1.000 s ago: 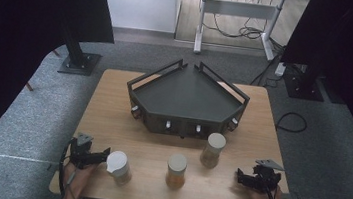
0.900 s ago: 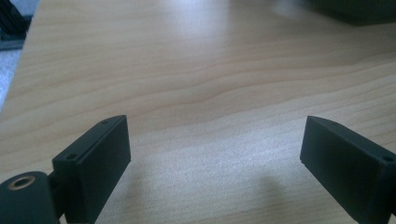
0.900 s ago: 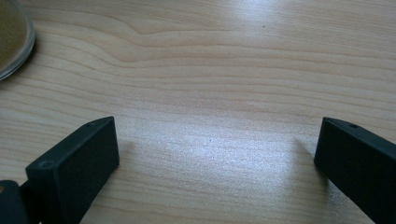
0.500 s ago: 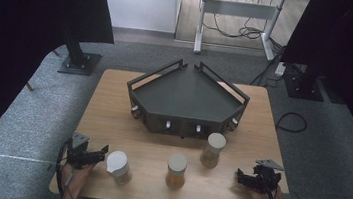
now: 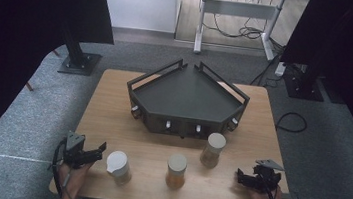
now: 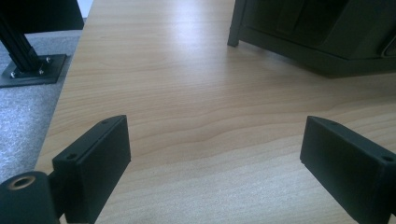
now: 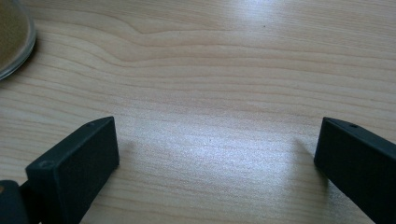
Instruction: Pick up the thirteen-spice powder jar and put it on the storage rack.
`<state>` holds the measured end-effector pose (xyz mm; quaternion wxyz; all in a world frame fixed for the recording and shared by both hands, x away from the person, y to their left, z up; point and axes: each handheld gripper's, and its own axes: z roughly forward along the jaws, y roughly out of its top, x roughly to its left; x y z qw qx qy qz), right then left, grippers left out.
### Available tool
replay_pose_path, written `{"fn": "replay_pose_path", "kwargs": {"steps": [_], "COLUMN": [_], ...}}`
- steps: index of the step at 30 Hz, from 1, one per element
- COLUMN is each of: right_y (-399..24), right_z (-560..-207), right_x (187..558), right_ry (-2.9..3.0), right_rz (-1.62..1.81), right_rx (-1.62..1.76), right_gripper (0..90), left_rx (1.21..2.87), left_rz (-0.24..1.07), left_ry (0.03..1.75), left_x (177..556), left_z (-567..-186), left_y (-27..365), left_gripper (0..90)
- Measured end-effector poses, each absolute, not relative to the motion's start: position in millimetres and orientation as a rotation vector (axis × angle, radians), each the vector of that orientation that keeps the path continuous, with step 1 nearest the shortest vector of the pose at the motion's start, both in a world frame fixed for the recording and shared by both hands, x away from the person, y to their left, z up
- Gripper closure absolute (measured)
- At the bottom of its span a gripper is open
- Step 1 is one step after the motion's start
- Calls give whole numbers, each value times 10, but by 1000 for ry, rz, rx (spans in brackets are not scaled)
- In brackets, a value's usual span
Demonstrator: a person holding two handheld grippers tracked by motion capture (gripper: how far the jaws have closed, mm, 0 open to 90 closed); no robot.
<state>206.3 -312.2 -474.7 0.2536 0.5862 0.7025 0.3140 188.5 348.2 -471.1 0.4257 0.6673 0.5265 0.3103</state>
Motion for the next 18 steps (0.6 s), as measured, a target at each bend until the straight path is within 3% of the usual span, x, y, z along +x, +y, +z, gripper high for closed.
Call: {"fn": "replay_pose_path", "kwargs": {"steps": [18], "right_y": [-3122], "right_z": [-4747], "right_x": [2064], "right_ry": [1909], "right_rz": [853], "right_rx": [1593], "right_gripper": [0], "left_rx": [1537], "left_rz": [819], "left_ry": [1242], "left_x": [1681], "left_z": [-4737], "left_y": [3565], "left_gripper": [83]}}
